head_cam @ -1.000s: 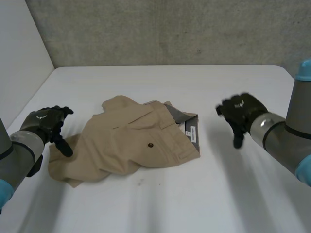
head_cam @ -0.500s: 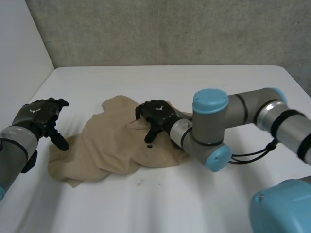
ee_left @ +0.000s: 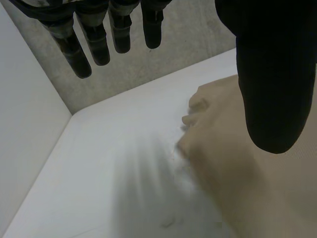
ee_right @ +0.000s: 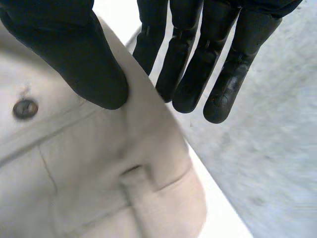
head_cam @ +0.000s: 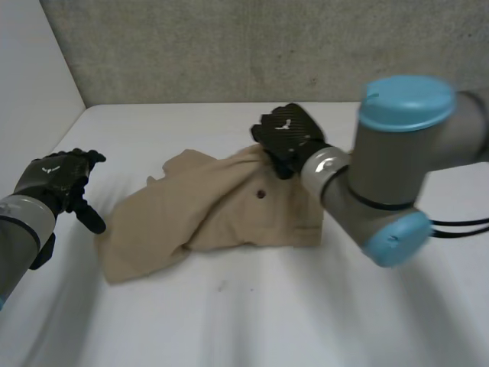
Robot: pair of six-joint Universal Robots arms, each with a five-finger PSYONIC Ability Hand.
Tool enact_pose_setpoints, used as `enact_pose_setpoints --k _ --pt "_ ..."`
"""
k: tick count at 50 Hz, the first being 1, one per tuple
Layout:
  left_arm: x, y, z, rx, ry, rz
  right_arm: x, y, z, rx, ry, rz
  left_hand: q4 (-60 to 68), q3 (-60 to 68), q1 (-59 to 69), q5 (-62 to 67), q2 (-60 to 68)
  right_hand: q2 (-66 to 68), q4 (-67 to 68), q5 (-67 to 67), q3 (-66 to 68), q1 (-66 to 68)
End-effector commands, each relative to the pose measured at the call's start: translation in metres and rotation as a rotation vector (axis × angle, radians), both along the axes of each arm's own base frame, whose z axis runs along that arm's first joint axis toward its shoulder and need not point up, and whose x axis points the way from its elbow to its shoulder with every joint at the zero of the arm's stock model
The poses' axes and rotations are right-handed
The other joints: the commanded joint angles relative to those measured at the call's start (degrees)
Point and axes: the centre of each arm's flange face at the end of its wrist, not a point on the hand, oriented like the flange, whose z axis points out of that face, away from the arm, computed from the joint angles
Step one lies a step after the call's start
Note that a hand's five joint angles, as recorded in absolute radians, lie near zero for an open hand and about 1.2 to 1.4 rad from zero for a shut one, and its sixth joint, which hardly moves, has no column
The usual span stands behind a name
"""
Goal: Fold the shorts.
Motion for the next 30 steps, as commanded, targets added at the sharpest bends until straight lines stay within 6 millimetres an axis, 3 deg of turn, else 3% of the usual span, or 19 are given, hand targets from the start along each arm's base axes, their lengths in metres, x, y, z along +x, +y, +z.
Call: enact_pose_setpoints --k 1,6,14,17,23,30 --pt "-0.008 0.006 0.004 0.008 0.024 -0.087 -0.052 0.017 -0.002 -0.047 0.265 -0.117 -1.2 -1.8 -0.5 -1.8 -1.0 12.7 11.8 14.9 12.5 24.8" --pt "-0.02 0.012 0.007 0.029 0.056 -0.204 -0.072 0.05 0.009 -0.048 0.259 -0.093 -0.8 -1.4 -0.2 -1.5 -0.6 12.7 11.8 14.9 12.5 24.8" --pt "-0.034 0.002 0.027 -0.041 0.091 -0.334 -0.084 0.088 -0.003 -0.013 0.249 0.06 1.0 0.4 1.7 0.4 1.2 12.7 11.8 14.9 12.5 24.8" --pt "-0.039 -0.002 0.03 -0.042 0.101 -0.371 -0.087 0.093 -0.005 -0.007 0.238 0.072 4.0 3.4 4.7 3.4 4.2 12.7 11.8 14.9 12.5 24.8" --pt "-0.062 0.008 0.011 0.09 0.102 -0.453 -0.09 0.096 -0.013 0.01 0.239 0.066 9.8 9.2 10.4 9.1 10.0 12.7 11.8 14.9 12.5 24.8" --pt "-0.065 0.015 -0.01 0.186 0.061 -0.401 -0.092 0.094 -0.016 0.037 0.225 0.037 14.6 14.0 15.3 14.0 14.8 12.7 11.8 14.9 12.5 24.8"
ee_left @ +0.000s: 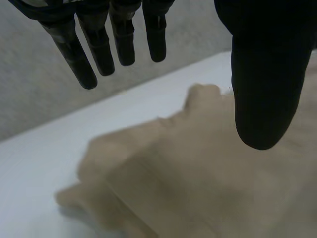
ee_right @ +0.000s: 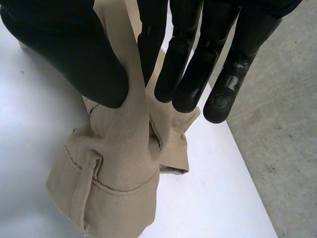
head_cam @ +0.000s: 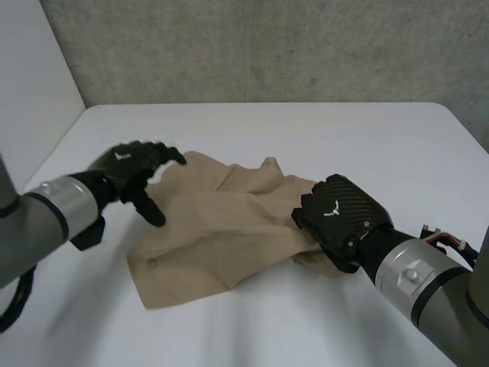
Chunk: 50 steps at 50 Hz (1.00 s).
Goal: Fold the shorts.
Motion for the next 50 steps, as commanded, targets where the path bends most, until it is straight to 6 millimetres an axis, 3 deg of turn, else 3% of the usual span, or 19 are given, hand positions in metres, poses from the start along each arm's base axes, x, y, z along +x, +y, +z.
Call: enact_pose_setpoints --k 1,4,9,16,41,45,46,48,50 --pt "-0.007 0.011 -0.022 0.095 -0.07 0.037 -0.002 -0.004 -0.003 0.028 -0.017 -0.045 9.6 9.9 9.5 9.6 9.7 12.7 11.8 13.8 12.3 24.8" --pt "-0.012 0.024 -0.025 0.098 -0.091 0.04 -0.003 -0.008 -0.003 0.06 -0.05 -0.092 14.3 14.6 14.2 14.3 14.4 12.7 11.8 13.8 12.3 24.8" --pt "-0.006 0.037 -0.004 0.036 -0.069 0.063 -0.001 -0.014 -0.013 0.115 -0.063 -0.132 18.8 19.2 18.8 18.8 18.9 12.7 11.8 13.8 12.3 24.8" --pt "0.0 0.057 -0.014 0.059 -0.083 0.066 0.003 -0.017 -0.023 0.145 -0.05 -0.135 17.8 18.2 17.8 17.8 17.9 12.7 11.8 13.8 12.3 24.8" --pt "-0.013 0.029 -0.069 0.082 -0.137 0.103 0.003 -0.019 -0.022 0.16 -0.076 -0.151 18.8 19.2 18.8 18.8 18.9 12.7 11.8 13.8 12.3 24.8" --pt "-0.013 0.024 -0.07 0.071 -0.151 0.131 0.002 -0.021 -0.021 0.156 -0.076 -0.159 35.1 35.4 35.0 35.1 35.2 12.7 11.8 13.8 12.3 24.8" --pt "-0.013 0.022 -0.068 0.059 -0.152 0.144 0.002 -0.021 -0.02 0.153 -0.078 -0.161 49.0 49.3 48.9 49.0 49.1 12.7 11.8 13.8 12.3 24.8" --pt "-0.013 0.02 -0.065 0.046 -0.148 0.151 0.003 -0.023 -0.019 0.147 -0.08 -0.165 61.8 62.2 61.7 61.8 61.9 12.7 11.8 13.8 12.3 24.8" --pt "-0.015 0.017 -0.056 0.015 -0.132 0.151 0.004 -0.027 -0.015 0.137 -0.086 -0.167 61.9 62.2 61.8 61.9 62.0 12.7 11.8 13.8 12.3 24.8"
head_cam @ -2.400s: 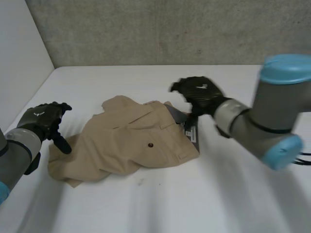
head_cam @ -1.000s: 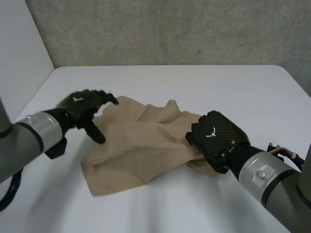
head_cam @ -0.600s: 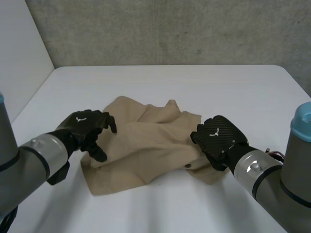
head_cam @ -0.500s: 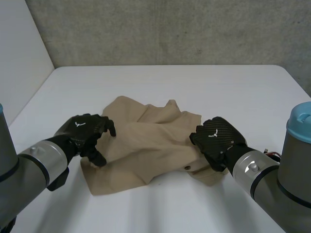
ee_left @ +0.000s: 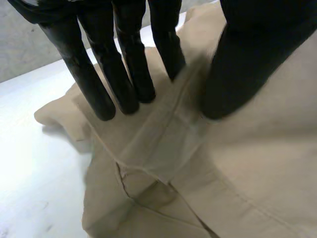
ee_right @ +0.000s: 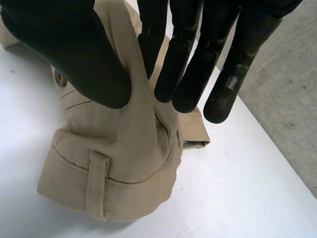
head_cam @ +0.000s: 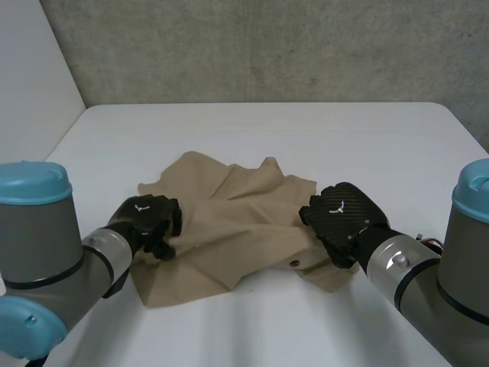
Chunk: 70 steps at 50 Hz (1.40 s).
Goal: Fold the shorts.
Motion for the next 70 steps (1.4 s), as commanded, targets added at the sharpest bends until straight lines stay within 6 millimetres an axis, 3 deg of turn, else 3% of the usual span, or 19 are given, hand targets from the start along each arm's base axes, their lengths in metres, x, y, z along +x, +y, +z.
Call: enact_pose_setpoints --k 1,3,9,15,18,22,29,35,38,42,45,49,50,54,57,59,61,65,70 --pt "-0.003 -0.01 0.016 -0.069 0.012 0.027 0.002 -0.01 0.008 -0.029 -0.009 -0.017 27.8 28.0 26.1 28.3 27.2 12.7 11.8 13.4 12.3 24.8" --pt "-0.006 -0.011 0.028 -0.104 0.028 0.018 0.005 -0.016 0.019 -0.061 -0.026 -0.02 27.8 28.0 26.1 28.3 27.2 12.7 11.8 13.4 12.3 24.8" --pt "-0.014 0.006 0.127 -0.357 0.15 -0.025 0.009 -0.029 0.062 -0.143 -0.061 -0.046 27.8 28.0 26.1 28.3 27.2 12.7 11.8 13.4 12.3 24.8" --pt "0.005 0.041 0.215 -0.528 0.234 -0.045 -0.002 -0.018 0.154 -0.283 -0.121 -0.065 27.8 28.0 26.1 28.3 27.2 12.7 11.8 13.4 12.3 24.8" --pt "0.006 0.049 0.227 -0.544 0.248 -0.077 -0.007 -0.008 0.178 -0.309 -0.127 -0.059 27.8 28.0 26.1 28.3 27.2 12.7 11.8 13.4 12.3 24.8" --pt "0.006 0.041 0.225 -0.537 0.241 -0.083 -0.012 -0.007 0.189 -0.306 -0.094 -0.058 27.8 28.0 26.1 28.3 27.2 12.7 11.8 13.4 12.3 24.8" --pt "-0.006 -0.011 0.153 -0.331 0.12 -0.055 0.012 -0.033 0.133 -0.156 0.021 0.001 27.8 28.0 26.1 28.3 27.2 12.7 11.8 13.4 12.3 24.8" --pt "-0.024 -0.058 0.092 -0.3 -0.032 -0.067 0.036 -0.063 0.065 -0.027 0.085 0.012 27.8 28.0 26.1 28.3 27.2 12.7 11.8 13.4 12.3 24.8" --pt "-0.029 -0.079 0.079 -0.362 -0.061 -0.034 0.045 -0.082 0.038 -0.044 0.081 -0.005 27.8 28.0 26.1 28.3 27.2 12.7 11.8 13.4 12.3 24.8" --pt "-0.042 -0.109 0.077 -0.559 -0.069 0.023 0.055 -0.109 0.024 -0.173 0.03 -0.064 27.8 28.0 26.1 28.3 27.2 12.7 11.8 13.4 12.3 24.8" --pt "-0.054 -0.124 0.096 -0.77 -0.048 0.052 0.061 -0.125 0.031 -0.293 -0.034 -0.106 27.8 28.0 26.1 28.3 27.2 12.7 11.8 13.4 12.3 24.8" --pt "-0.066 -0.131 0.144 -1.058 0.055 0.098 0.072 -0.144 0.07 -0.53 -0.189 -0.136 27.8 28.0 26.1 28.3 27.2 12.7 11.8 13.4 12.3 24.8" --pt "-0.07 -0.126 0.171 -1.171 0.12 0.117 0.074 -0.148 0.099 -0.646 -0.27 -0.144 27.8 28.0 26.1 28.3 27.2 12.7 11.8 13.4 12.3 24.8" --pt "-0.068 -0.103 0.236 -1.399 0.271 0.161 0.067 -0.139 0.178 -0.923 -0.474 -0.169 27.8 28.0 26.1 28.3 27.2 12.7 11.8 13.4 12.3 24.8" --pt "-0.063 -0.095 0.257 -1.437 0.345 0.171 0.061 -0.132 0.207 -1.007 -0.574 -0.175 27.8 28.0 26.1 28.3 27.2 12.7 11.8 13.4 12.3 24.8" --pt "-0.057 -0.091 0.268 -1.433 0.409 0.178 0.059 -0.13 0.213 -0.999 -0.614 -0.169 27.8 28.0 26.1 28.3 27.2 12.7 11.8 13.4 12.3 24.8" --pt "-0.055 -0.09 0.266 -1.408 0.424 0.177 0.06 -0.129 0.209 -0.974 -0.607 -0.165 27.8 28.0 26.1 28.3 27.2 12.7 11.8 13.4 12.3 24.8" --pt "-0.056 -0.095 0.23 -1.263 0.358 0.149 0.062 -0.13 0.179 -0.852 -0.522 -0.161 27.8 28.0 26.1 28.3 27.2 12.7 11.8 13.4 12.3 24.8" --pt "-0.057 -0.092 0.156 -1.043 0.25 0.087 0.06 -0.127 0.123 -0.658 -0.401 -0.155 27.8 28.0 26.1 28.3 27.2 12.7 11.8 13.4 12.3 24.8"
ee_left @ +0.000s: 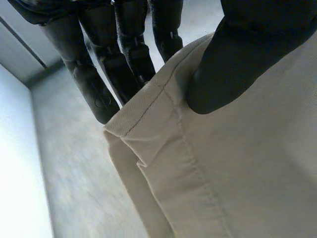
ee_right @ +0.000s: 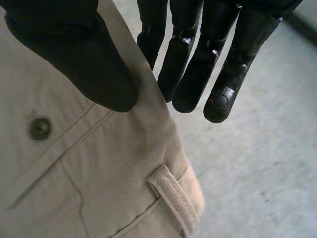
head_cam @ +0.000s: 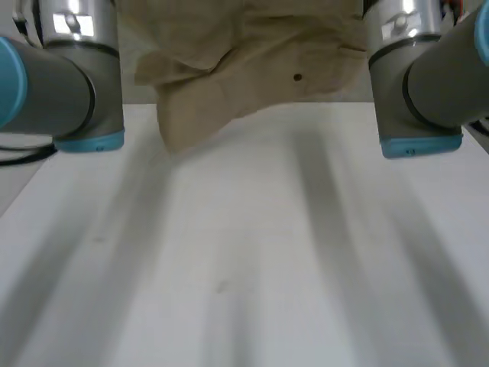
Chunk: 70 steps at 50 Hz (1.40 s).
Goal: Fold the shorts.
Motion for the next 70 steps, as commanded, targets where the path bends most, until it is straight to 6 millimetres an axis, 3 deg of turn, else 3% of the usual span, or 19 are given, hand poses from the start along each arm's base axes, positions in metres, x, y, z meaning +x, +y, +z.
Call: enact_pose_setpoints --k 1,3,4,6,8,11,12,16,21,24,27,31,40,48,56,61,64,65,70 --pt "0.0 0.001 -0.097 0.314 -0.151 -0.034 -0.001 0.004 -0.078 0.287 0.161 0.016 11.4 11.7 14.9 14.4 11.4 12.7 11.7 13.1 12.3 24.5" --pt "0.003 0.004 -0.119 0.377 -0.176 -0.037 -0.004 0.009 -0.105 0.364 0.21 0.017 11.4 11.7 14.9 14.4 11.4 12.7 11.7 13.1 12.3 24.5" --pt "0.003 0.009 -0.142 0.446 -0.204 -0.041 -0.004 0.011 -0.115 0.391 0.227 0.021 11.4 11.7 14.9 14.4 11.4 12.7 11.7 13.1 12.3 24.5" --pt "0.005 0.015 -0.169 0.527 -0.242 -0.046 -0.006 0.015 -0.138 0.456 0.268 0.028 11.4 11.7 14.9 14.4 11.4 12.7 11.7 13.1 12.3 24.5" --pt "0.008 0.026 -0.204 0.643 -0.299 -0.05 -0.009 0.024 -0.178 0.569 0.345 0.047 11.4 11.7 14.9 14.4 11.4 12.7 11.7 13.1 12.3 24.5" --pt "0.013 0.038 -0.231 0.748 -0.351 -0.051 -0.015 0.04 -0.22 0.721 0.433 0.072 11.4 11.7 14.9 14.4 11.4 12.7 11.7 13.1 12.3 24.5" --pt "0.016 0.048 -0.244 0.813 -0.386 -0.052 -0.017 0.043 -0.227 0.752 0.448 0.076 11.4 11.7 14.9 14.4 11.4 12.7 11.7 13.1 12.3 24.5" --pt "0.021 0.07 -0.258 0.95 -0.459 -0.065 -0.028 0.055 -0.245 0.851 0.481 0.082 11.4 11.7 14.9 14.4 11.4 12.7 11.7 13.1 12.3 24.5" --pt "0.029 0.08 -0.244 1.02 -0.485 -0.056 -0.045 0.052 -0.25 0.938 0.388 0.067 11.4 11.7 14.9 14.4 11.4 12.7 11.7 13.1 12.3 24.5" --pt "0.036 0.083 -0.234 1.033 -0.481 -0.046 -0.06 0.043 -0.244 1.007 0.228 0.068 11.4 11.7 14.9 14.4 11.4 12.2 11.3 12.7 11.9 24.0" --pt "0.039 0.082 -0.228 1.027 -0.473 -0.039 -0.07 0.037 -0.242 1.072 0.095 0.086 11.4 11.7 14.9 14.4 11.4 -13.3 -14.2 -12.8 -13.7 -1.5" --pt "0.042 0.082 -0.224 1.027 -0.458 -0.034 -0.079 0.028 -0.244 1.122 -0.006 0.087 11.4 11.7 14.9 14.4 11.4 -25.8 -26.7 -25.3 -26.2 -14.0" --pt "0.042 0.08 -0.225 1.06 -0.382 -0.069 -0.09 0.018 -0.254 1.15 -0.01 0.066 11.4 11.7 14.9 14.4 11.4 -26.5 -27.4 -26.0 -26.8 -14.7" --pt "0.04 0.074 -0.219 1.045 -0.357 -0.074 -0.084 0.027 -0.263 1.181 0.066 0.137 11.4 11.7 14.9 14.4 11.4 -29.7 -30.6 -29.2 -30.0 -17.9" --pt "0.04 0.066 -0.212 1.02 -0.342 -0.067 -0.08 0.029 -0.267 1.109 0.234 0.124 11.4 11.7 14.9 14.4 11.4 -27.5 -28.4 -27.0 -27.8 -15.7" --pt "0.039 0.064 -0.208 1.009 -0.335 -0.067 -0.078 0.019 -0.281 1.098 0.297 0.102 11.4 11.7 14.9 14.4 11.4 -23.1 -24.0 -22.7 -23.5 -11.3" --pt "0.039 0.062 -0.206 1.004 -0.331 -0.063 -0.076 0.014 -0.284 1.093 0.302 0.1 11.4 11.7 14.9 14.4 11.4 -8.0 -9.0 -7.6 -8.4 3.8" --pt "0.039 0.062 -0.206 1.004 -0.331 -0.063 -0.075 0.012 -0.282 1.082 0.294 0.101 11.4 11.7 14.9 14.4 11.4 12.5 11.5 12.9 12.1 24.3" --pt "0.04 0.066 -0.211 1.022 -0.344 -0.064 -0.077 0.007 -0.257 0.981 0.266 0.09 11.4 11.7 14.9 14.4 11.4 12.7 11.7 13.1 12.3 24.5"
